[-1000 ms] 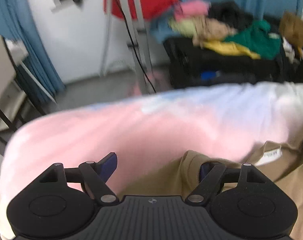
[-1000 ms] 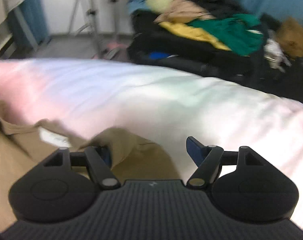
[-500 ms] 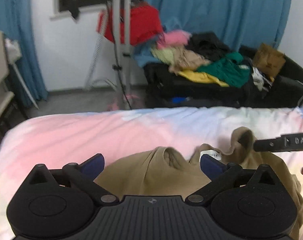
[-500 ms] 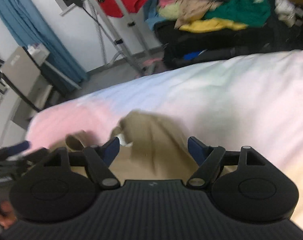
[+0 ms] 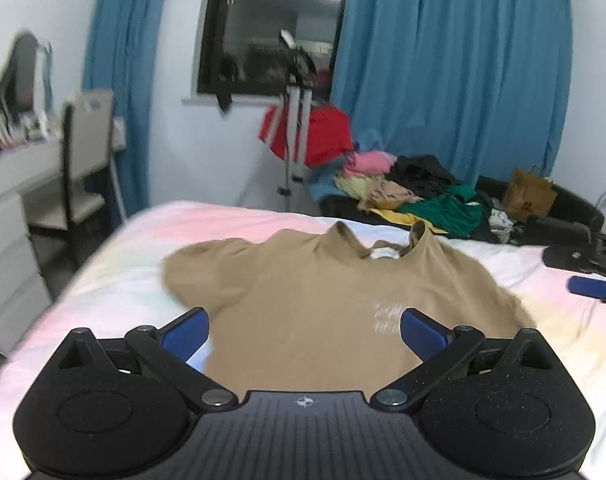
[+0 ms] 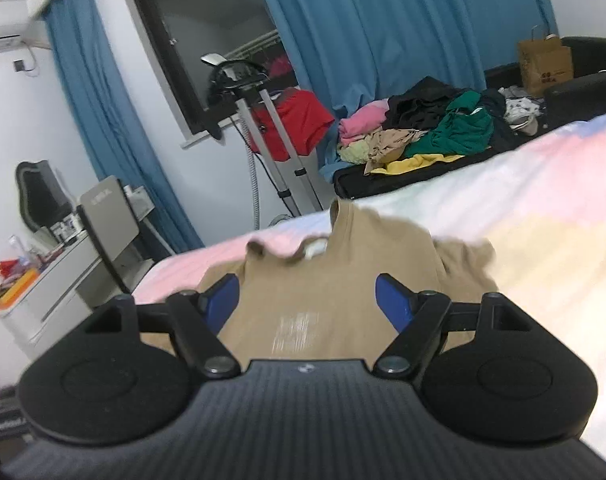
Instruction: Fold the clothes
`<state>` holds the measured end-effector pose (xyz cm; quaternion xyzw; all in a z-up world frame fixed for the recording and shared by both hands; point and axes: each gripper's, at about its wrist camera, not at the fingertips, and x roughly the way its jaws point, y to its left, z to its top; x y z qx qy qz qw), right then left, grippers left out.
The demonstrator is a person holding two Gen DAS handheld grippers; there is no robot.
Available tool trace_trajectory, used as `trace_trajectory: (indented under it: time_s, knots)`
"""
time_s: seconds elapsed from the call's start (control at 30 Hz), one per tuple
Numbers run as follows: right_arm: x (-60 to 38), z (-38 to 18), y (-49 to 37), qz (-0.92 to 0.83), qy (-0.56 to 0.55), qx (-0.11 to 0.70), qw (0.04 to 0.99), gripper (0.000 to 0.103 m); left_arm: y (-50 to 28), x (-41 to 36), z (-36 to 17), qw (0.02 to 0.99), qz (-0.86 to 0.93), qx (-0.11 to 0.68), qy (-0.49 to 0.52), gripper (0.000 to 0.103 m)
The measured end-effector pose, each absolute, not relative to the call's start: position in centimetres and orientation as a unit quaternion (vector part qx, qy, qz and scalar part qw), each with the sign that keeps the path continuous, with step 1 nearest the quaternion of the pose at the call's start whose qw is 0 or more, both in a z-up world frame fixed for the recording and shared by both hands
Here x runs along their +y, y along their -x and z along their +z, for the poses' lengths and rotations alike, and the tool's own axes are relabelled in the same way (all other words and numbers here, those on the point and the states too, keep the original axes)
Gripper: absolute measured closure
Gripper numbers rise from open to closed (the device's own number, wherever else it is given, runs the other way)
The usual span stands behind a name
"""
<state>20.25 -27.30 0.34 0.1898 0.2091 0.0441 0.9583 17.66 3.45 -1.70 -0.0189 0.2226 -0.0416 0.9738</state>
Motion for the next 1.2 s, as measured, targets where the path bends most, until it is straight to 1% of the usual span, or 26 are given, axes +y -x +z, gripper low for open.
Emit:
trace_trajectory:
  time_s: [0.13,0.27,0.33,0.5,0.7,0.8,0.93,1.0,1.03,1.13,1.2]
  knots:
    - [-25.6,-0.6,-13.1,0.053,-0.160,0.199,0.966,0.026,-12.3,2.8,-2.6,0.981,-0.025,0.190,-0.011,0.000]
    - [-25.1,-1.3,-9.6,0.057,-0.147,0.206,0.966,0.026,-9.5,2.6,-3.9,0.984,-0.024,0.178,-0.012,0.000]
    - [-25.2,-1.7,-8.7,0.060,-0.149,0.215,0.963,0.026,-9.1,3.0,-4.8,0.982,-0.024,0.188,-0.002,0.000]
    - [-25.6,-2.2,-8.3,0.063,-0.180,0.227,0.955,0.026,-11.7,3.4,-6.0,0.975,-0.019,0.220,-0.006,0.000]
    - [-25.6,-3.5,-9.0,0.058,-0.189,0.225,0.954,0.026,-15.2,3.8,-7.3,0.966,-0.012,0.258,-0.013,0.000]
    - [-25.7,-4.1,-10.2,0.053,-0.192,0.229,0.953,0.026,-19.4,4.5,-8.3,0.959,-0.002,0.284,-0.016,0.000]
    - [-25.6,-5.0,-12.0,0.045,-0.196,0.242,0.949,0.026,-26.5,6.7,-9.8,0.946,0.026,0.323,0.006,0.002]
    - [-25.3,-5.1,-12.4,0.020,-0.175,0.230,0.957,0.026,-29.9,8.7,-10.0,0.944,0.060,0.322,0.031,0.003]
    - [-25.2,-5.1,-12.5,0.010,-0.163,0.220,0.962,0.026,-31.6,9.8,-10.1,0.943,0.078,0.320,0.045,0.007]
    - [-25.1,-5.2,-13.1,-0.006,-0.139,0.188,0.972,0.026,-36.3,13.9,-10.0,0.942,0.127,0.296,0.090,0.008]
    - [-25.3,-5.8,-14.0,-0.006,-0.137,0.181,0.974,0.026,-39.3,16.0,-10.0,0.939,0.144,0.293,0.106,0.011]
